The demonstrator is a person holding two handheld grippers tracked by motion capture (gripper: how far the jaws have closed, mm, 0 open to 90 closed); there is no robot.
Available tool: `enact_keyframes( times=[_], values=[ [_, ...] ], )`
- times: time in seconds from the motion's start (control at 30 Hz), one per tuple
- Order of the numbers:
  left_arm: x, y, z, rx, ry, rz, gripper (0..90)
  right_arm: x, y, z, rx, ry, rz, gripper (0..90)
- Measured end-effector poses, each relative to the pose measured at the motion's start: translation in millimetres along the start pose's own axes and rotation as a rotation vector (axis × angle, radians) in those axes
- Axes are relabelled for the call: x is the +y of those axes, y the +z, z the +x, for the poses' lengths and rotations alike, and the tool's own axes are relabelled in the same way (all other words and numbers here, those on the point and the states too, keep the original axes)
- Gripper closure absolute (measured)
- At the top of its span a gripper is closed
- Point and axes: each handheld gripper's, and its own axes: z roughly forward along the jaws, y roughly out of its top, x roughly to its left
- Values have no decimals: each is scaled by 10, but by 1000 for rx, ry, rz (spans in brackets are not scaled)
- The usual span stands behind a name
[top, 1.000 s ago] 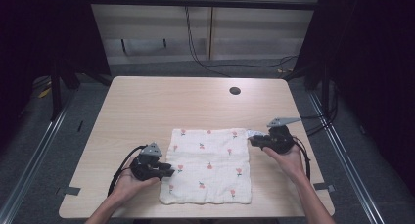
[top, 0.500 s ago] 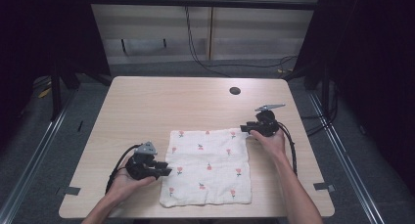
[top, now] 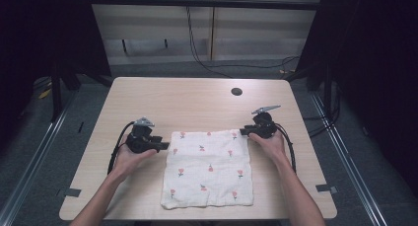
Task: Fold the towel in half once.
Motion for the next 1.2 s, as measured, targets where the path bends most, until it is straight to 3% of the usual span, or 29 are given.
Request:
enact_keyframes(
  times=[0.1, 0.17, 0.33, 0.5, 0.73, 0.9, 0.97, 1.03, 1.07, 1.17, 1.2],
  values=[
    [71, 86, 65, 13, -20, -2, 533, 5, 17, 13, 10, 12, 0, 818],
    [116, 138, 75, 34, 5, -8, 553, 8, 21, 13, 12, 16, 1, 850],
    [222, 287, 128, 28, -28, -8, 572, 35, -9, 1, 49, 37, -26, 862],
    [277, 407, 153, 19, -45, -2, 572, 55, -41, 21, 48, 22, -27, 863],
    [300, 495, 148, 22, -22, 12, 576, 55, -74, 50, 47, 13, -35, 861],
    [331, 517, 142, -23, 25, 44, 690, 62, -78, 45, 49, 10, -28, 860],
    [324, 516, 134, -19, 38, 45, 740, 58, -79, 46, 54, 10, -30, 860],
    [309, 515, 145, -34, 39, 41, 787, 56, -87, 51, 55, 10, -35, 859],
    [299, 518, 141, -13, 38, 25, 821, 57, -92, 54, 54, 11, -36, 860],
    [288, 494, 157, -30, 27, 12, 854, 65, -111, 56, 58, 7, -45, 860],
    [293, 472, 163, -55, 17, 11, 858, 68, -118, 57, 64, 8, -47, 860]
  ],
)
